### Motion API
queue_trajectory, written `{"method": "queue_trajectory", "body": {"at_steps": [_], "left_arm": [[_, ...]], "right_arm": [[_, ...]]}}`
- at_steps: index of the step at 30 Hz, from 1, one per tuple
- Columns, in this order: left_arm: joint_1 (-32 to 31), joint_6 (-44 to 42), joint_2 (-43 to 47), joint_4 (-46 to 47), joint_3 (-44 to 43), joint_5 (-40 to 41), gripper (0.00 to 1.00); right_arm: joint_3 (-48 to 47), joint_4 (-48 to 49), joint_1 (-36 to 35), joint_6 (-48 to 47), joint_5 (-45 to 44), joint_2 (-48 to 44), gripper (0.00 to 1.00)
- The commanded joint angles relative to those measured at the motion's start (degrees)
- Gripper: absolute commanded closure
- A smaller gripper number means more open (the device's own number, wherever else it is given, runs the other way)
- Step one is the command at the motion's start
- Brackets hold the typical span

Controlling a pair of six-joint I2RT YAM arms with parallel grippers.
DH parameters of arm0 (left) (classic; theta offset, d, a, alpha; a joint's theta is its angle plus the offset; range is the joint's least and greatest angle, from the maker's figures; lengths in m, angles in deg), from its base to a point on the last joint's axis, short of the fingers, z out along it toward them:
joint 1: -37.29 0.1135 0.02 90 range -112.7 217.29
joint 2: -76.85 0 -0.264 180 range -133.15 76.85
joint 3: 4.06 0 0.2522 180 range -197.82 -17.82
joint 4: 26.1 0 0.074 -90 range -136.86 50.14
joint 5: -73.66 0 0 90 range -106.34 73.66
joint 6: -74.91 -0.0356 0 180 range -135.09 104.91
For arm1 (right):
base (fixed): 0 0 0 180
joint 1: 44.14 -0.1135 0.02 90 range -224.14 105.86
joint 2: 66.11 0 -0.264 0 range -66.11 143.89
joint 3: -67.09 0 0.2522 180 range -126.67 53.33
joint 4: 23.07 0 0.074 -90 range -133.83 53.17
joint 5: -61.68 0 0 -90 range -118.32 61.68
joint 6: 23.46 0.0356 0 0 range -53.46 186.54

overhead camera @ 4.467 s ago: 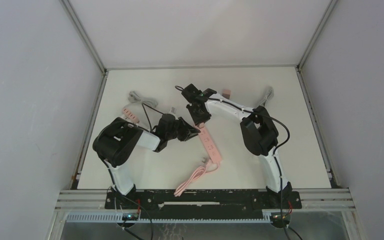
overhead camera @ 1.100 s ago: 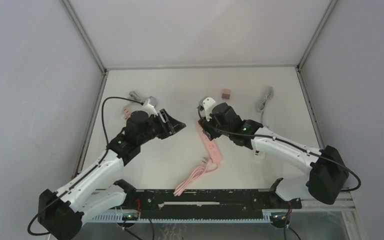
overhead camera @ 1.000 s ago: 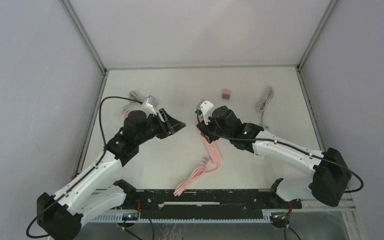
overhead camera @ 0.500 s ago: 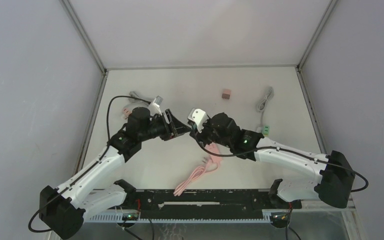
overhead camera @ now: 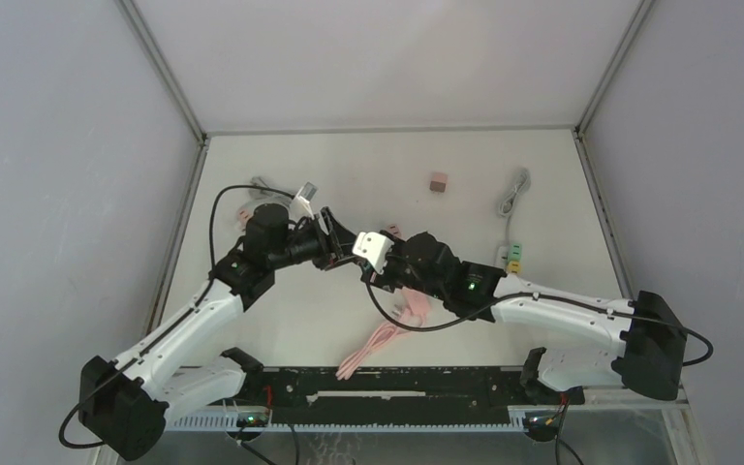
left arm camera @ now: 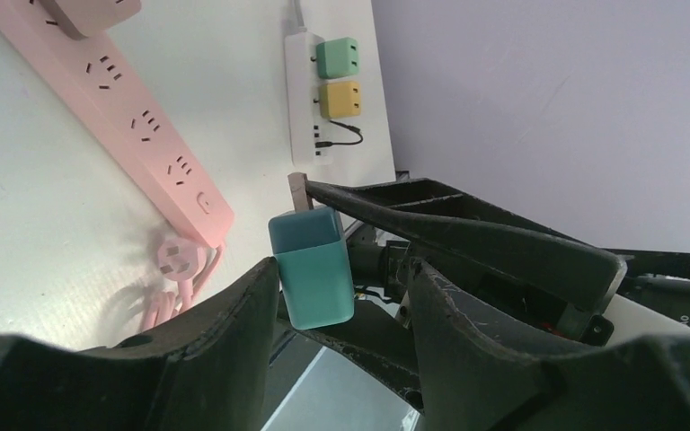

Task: Insert the plug
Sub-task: Adjust the plug.

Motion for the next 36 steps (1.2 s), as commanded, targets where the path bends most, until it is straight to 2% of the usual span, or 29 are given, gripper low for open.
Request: {"method": "queue_trajectory", "body": {"at_steps": [1, 12, 27, 36], "left_arm": [[1.1, 2.3, 0.0, 4.1, -1.0, -3.7, 0.42], [2.7, 3.8, -4.1, 7.6, 1.1, -7.6, 0.48], [5.3, 3.8, -5.5, 9.4, 2.5, -9.1, 0.67], [5.3, 1.6, -5.2, 7.8, 2.1, -10.9, 0.59]], "right_arm": [[0.0, 5.4, -1.1, -2.5, -0.9, -2.7, 0.6], [0.1, 7.8, -1.5, -3.5, -0.1, -2.7, 0.6], [0.1, 9.7, -1.5, -4.7, 0.2, -1.4, 0.59], [0.1, 11.1, -1.3, -6.1, 0.1, -0.7, 0.6]]}}
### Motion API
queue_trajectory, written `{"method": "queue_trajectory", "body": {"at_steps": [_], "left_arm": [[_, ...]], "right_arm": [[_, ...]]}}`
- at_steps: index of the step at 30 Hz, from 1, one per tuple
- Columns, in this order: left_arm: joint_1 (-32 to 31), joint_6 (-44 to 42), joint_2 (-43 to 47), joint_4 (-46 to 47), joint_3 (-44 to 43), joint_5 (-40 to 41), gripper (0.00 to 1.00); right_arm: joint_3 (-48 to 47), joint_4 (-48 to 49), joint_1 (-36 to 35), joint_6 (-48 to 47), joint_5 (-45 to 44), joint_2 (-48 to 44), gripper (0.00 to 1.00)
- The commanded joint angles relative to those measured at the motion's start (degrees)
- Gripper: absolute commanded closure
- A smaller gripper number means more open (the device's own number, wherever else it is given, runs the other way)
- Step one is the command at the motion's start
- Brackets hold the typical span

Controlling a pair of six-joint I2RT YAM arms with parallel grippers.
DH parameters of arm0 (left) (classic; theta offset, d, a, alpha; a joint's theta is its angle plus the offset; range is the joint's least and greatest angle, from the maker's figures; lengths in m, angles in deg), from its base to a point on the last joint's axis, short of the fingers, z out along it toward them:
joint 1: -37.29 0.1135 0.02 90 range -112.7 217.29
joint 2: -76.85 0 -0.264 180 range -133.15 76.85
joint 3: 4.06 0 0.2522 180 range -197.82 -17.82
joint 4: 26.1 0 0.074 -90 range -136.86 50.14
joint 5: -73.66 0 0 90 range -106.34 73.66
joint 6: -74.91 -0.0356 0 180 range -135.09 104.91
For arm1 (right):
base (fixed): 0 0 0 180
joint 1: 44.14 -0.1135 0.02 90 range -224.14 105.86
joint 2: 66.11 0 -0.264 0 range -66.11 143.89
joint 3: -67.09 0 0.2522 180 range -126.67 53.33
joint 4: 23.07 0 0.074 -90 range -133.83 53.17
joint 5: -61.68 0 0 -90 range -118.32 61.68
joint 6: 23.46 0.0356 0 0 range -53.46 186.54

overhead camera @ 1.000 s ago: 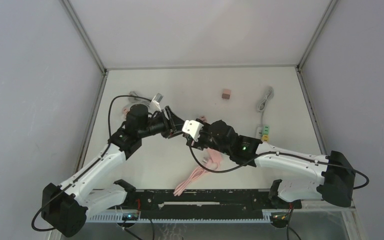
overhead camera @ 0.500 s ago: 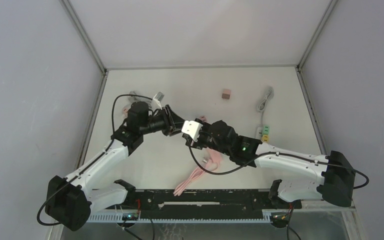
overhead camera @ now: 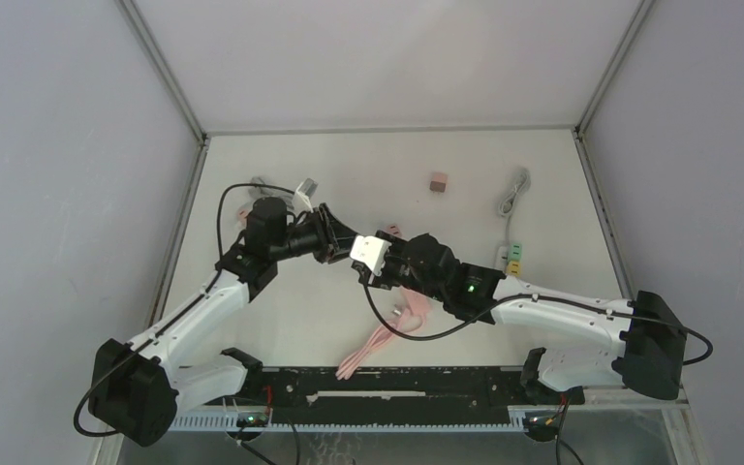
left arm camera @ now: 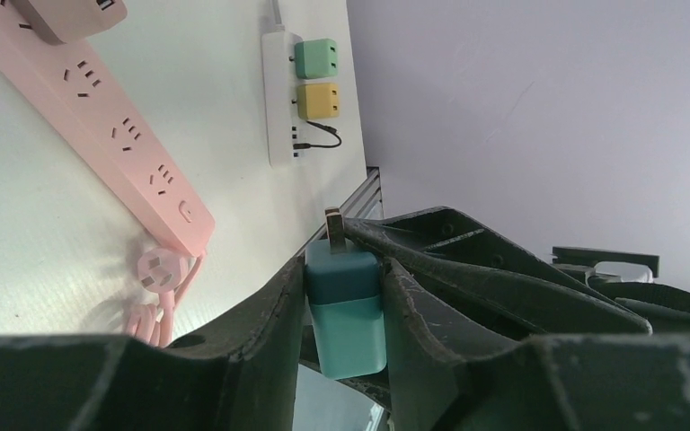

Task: Insert the plug
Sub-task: Adjust the plug.

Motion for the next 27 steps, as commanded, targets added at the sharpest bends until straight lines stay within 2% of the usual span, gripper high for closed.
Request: {"method": "queue_trajectory", "body": {"at_steps": [1, 9, 17, 19, 23, 27], "left_arm": [[0.2, -2.5, 0.1, -0.5, 0.9, -2.4, 0.58], [0.2, -3.3, -0.1, -0.7, 0.9, -3.0, 0.6], [0.0, -1.7, 0.0, 1.1, 1.9, -4.0, 0.81], [0.1, -0.3, 0.3, 2.4, 2.6, -3.9, 0.85], [0.5, 1.3, 0.9, 3.3, 3.2, -1.9, 0.89], [2.5, 4.1, 2.8, 3.5, 5.0, 2.0, 0.92]], "right_arm": [[-0.5, 6.7, -0.4, -1.4, 1.2, -0.5, 0.6], [-1.7, 5.7, -0.1, -1.1, 3.0, 0.3, 0.59], [-2.3, 7.3, 0.5, -0.8, 2.6, 1.0, 0.56], [-2.7, 7.3, 0.6, -0.8, 2.7, 1.2, 0.52], [-3.0, 7.3, 0.8, -1.2, 2.2, 1.4, 0.3], [-3.1, 6.2, 0.9, -1.3, 1.2, 0.9, 0.18]]}}
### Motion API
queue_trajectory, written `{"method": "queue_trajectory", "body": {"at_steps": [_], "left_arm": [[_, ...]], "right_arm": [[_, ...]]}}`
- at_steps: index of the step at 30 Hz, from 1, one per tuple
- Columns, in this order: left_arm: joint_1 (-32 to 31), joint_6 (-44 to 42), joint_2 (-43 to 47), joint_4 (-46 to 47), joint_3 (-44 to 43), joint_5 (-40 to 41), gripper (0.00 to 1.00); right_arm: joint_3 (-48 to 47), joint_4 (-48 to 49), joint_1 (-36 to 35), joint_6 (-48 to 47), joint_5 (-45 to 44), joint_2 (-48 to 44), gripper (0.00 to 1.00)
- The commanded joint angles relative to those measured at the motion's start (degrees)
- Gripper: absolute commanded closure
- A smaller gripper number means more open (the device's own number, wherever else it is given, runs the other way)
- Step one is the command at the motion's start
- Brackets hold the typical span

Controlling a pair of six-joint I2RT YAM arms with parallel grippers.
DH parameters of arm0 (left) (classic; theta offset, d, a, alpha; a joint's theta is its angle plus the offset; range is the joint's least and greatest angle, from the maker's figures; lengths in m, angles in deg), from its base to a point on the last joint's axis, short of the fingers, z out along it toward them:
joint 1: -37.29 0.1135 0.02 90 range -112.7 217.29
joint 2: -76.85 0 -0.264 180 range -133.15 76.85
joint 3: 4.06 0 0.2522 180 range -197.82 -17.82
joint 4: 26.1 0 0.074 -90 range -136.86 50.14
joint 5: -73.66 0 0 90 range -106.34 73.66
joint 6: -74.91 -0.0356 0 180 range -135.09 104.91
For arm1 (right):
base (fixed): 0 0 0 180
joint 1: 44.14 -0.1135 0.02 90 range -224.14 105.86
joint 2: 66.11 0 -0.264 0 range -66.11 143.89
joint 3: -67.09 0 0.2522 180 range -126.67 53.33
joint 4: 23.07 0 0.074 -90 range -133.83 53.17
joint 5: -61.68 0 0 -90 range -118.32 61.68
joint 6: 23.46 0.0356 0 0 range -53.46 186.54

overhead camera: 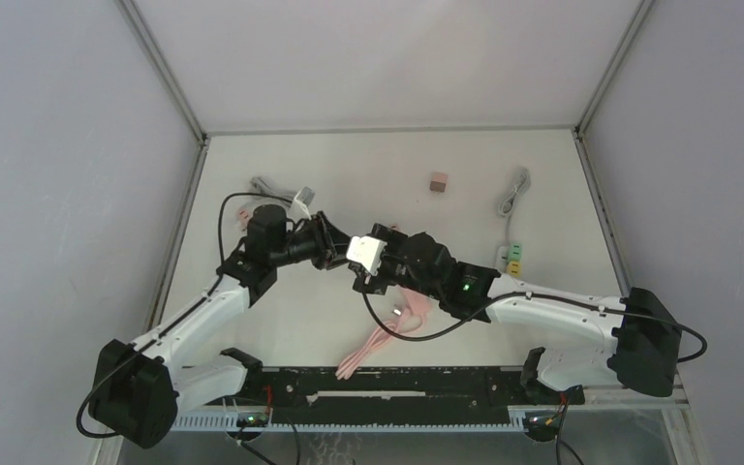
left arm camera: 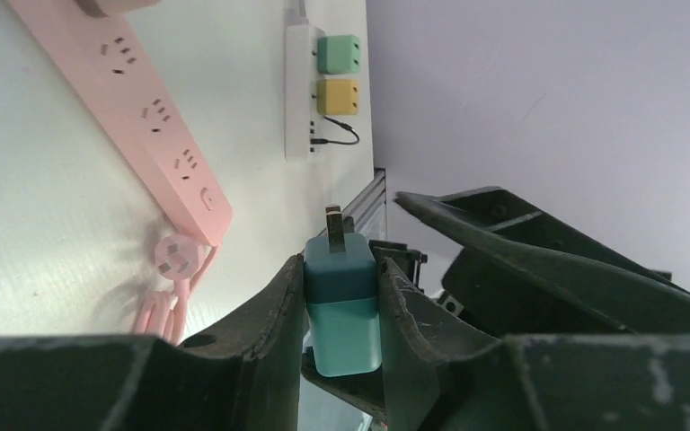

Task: Insert the plug
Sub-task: Adjust the plug.

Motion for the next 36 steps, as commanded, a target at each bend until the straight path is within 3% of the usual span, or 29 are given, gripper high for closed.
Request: {"method": "queue_trajectory", "body": {"at_steps": [1, 12, 18, 31, 36], "left_arm": [[2.2, 4.0, 3.5, 2.0, 2.3, 3.8, 0.92], [3.8, 16.8, 8.6, 3.9, 7.4, 11.8, 0.92], [3.9, 21.8, 12.4, 1.9, 8.8, 15.1, 0.92], [3.9, 24.8, 13.4, 1.0, 8.8, 16.1, 0.92], [3.8, 24.3, 13.7, -0.2, 8.6, 16.5, 0.91]], "right_arm": [[-2.9, 3.9, 0.2, -0.5, -0.5, -1.1, 0.15], [-1.4, 5.3, -1.5, -3.7, -5.0, 0.0, 0.11], [0.4, 11.4, -3.5, -7.2, -8.7, 1.4, 0.17], [-0.4, 13.1, -7.7, -13.6, -16.7, 7.7, 0.2], [-0.4, 18.0, -8.7, -17.6, -19.2, 10.3, 0.31]]}}
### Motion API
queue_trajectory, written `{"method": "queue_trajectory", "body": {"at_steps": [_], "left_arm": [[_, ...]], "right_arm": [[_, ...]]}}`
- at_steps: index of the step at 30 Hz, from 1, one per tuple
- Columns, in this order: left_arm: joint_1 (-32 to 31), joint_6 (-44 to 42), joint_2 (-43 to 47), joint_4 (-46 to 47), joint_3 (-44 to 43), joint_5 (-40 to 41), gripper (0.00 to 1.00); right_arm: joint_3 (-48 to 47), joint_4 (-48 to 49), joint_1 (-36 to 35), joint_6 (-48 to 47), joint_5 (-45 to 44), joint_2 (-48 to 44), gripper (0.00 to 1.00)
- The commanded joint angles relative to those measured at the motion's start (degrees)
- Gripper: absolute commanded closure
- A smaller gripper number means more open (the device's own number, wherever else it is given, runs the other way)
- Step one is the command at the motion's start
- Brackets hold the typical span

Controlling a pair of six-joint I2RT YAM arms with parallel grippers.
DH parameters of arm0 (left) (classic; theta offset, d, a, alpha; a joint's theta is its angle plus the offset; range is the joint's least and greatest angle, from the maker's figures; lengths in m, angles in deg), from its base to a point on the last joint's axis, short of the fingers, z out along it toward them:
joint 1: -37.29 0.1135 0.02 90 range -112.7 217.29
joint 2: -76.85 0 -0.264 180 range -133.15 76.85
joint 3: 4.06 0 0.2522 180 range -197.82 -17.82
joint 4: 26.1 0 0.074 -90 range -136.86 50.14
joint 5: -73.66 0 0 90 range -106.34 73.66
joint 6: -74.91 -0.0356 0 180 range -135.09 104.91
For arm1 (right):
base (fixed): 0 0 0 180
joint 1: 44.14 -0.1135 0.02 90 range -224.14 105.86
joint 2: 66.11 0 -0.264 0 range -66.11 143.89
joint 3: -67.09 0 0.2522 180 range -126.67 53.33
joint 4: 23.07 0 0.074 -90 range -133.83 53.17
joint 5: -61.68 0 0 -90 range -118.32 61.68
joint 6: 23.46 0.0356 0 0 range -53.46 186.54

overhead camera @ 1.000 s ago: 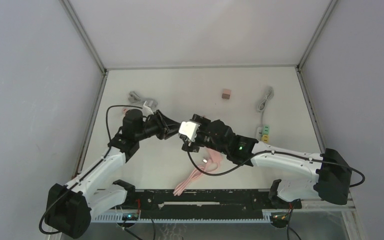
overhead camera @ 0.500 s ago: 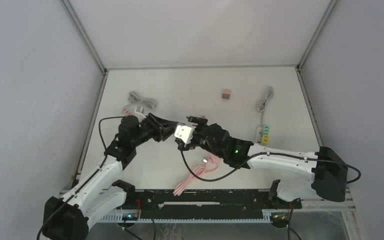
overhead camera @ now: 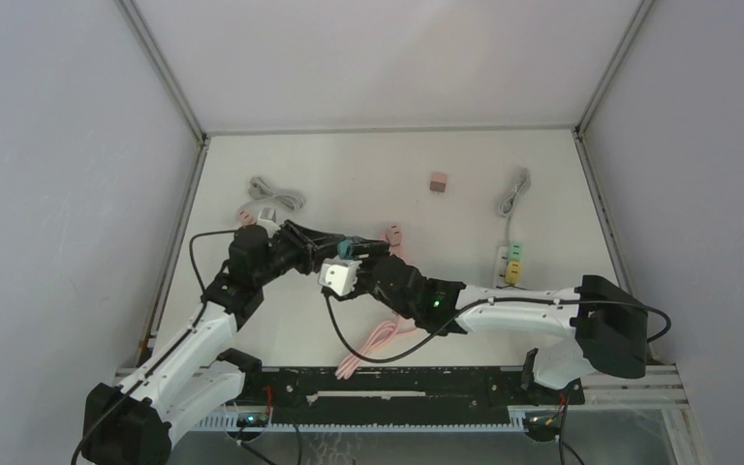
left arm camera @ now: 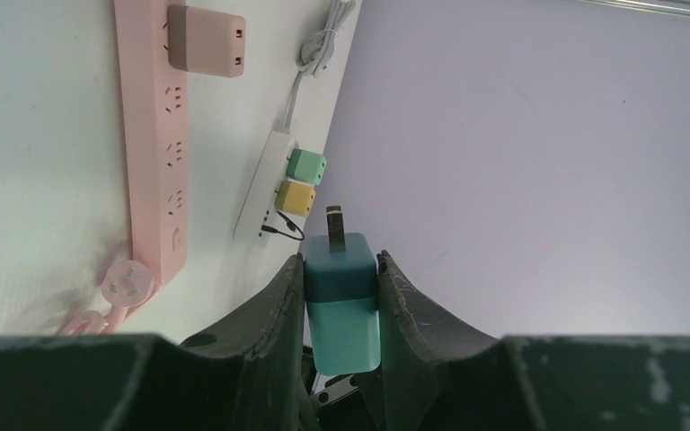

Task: Insert the plug
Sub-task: Adjust the plug.

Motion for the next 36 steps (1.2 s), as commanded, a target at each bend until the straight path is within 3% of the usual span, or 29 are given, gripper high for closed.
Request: {"method": "queue_trajectory", "body": {"at_steps": [1, 8, 13, 17, 18, 27, 36], "left_arm": [[0.3, 0.7, 1.3, 0.3, -0.1, 0.4, 0.91], [0.2, 0.7, 1.0, 0.2, 0.2, 0.0, 0.91], [0.3, 0.7, 0.7, 0.2, 0.4, 0.0, 0.89], [0.3, -1.1, 0.7, -1.2, 0.3, 1.6, 0.77], [0.3, -1.7, 0.7, -1.8, 0.3, 2.0, 0.74], [0.3, -6.9, 0.7, -2.6, 0.7, 4.3, 0.45], [0.0, -19.4, 0.3, -4.7, -2.2, 7.7, 0.32]], "right_arm": [[-0.4, 7.9, -1.2, -4.7, -4.0, 2.2, 0.35], [-0.4, 11.9, -1.8, -7.8, -6.5, 4.9, 0.47], [-0.3, 12.0, -2.0, -8.3, -7.9, 5.4, 0.7], [-0.4, 10.0, -1.9, -5.6, -7.4, 4.6, 0.98], [-0.4, 9.2, -1.9, -4.9, -7.5, 4.3, 1.0], [-2.6, -5.9, 0.3, 7.7, -1.9, -2.2, 1.0], [-8.7, -25.7, 5.3, 22.9, 4.0, -4.9, 1.0]]}}
